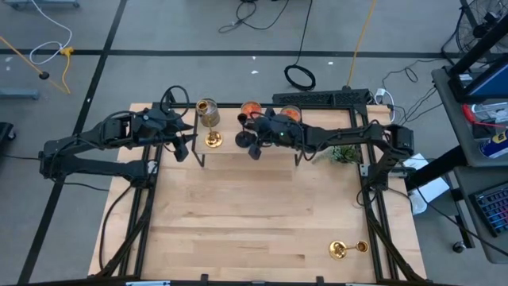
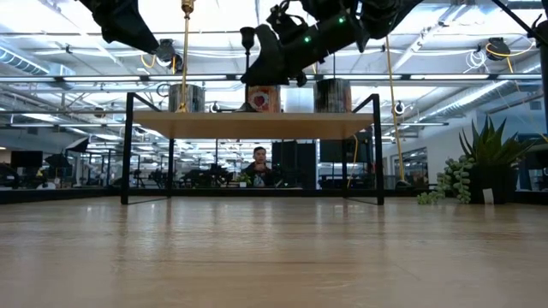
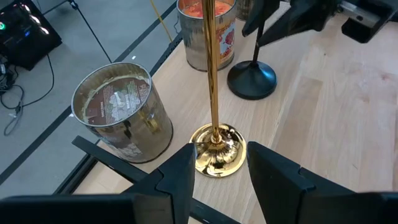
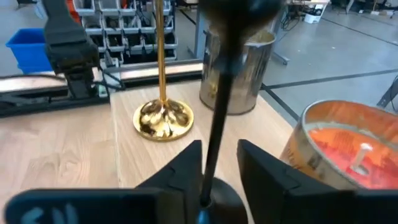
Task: Pick & Place candle stick holders
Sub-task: Put the black candle holder on the shelf, then put the gold candle holder on the shelf
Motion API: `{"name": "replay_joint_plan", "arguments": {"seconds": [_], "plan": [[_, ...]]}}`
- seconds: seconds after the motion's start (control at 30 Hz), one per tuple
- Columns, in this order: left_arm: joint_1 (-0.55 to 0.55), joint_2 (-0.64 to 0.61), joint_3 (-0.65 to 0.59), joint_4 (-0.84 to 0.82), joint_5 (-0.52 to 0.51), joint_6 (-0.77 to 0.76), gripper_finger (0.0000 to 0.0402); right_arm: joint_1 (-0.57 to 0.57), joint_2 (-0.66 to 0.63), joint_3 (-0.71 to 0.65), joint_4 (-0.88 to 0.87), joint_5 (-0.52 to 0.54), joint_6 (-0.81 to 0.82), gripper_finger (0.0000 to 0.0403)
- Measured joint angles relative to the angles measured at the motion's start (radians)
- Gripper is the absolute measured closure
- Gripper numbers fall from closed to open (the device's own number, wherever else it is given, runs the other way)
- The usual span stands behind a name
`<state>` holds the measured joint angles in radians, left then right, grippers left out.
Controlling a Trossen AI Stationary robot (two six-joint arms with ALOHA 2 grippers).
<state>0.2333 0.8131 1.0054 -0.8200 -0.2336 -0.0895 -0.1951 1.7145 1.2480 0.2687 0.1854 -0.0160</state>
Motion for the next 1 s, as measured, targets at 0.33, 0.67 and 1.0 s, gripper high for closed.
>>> {"name": "replay_joint_plan", "arguments": {"seconds": [0.33, 0.67, 1.0], "plan": [[0.0, 0.0, 0.0, -0.011, 0.0, -0.001, 0.0247, 0.023, -0.076, 0.002, -0.154, -0.002, -0.004, 0.0248], [0.0, 0.0, 0.0, -0.024, 0.0, -0.024, 0.0247, 0.165, -0.282, 0.002, -0.65, -0.034, 0.059, 0.0242], [0.0, 0.0, 0.0, -0.022, 0.0, -0.034, 0.0247, 0.423, -0.451, -0.065, -0.96, -0.378, 0.08, 0.0256]]}}
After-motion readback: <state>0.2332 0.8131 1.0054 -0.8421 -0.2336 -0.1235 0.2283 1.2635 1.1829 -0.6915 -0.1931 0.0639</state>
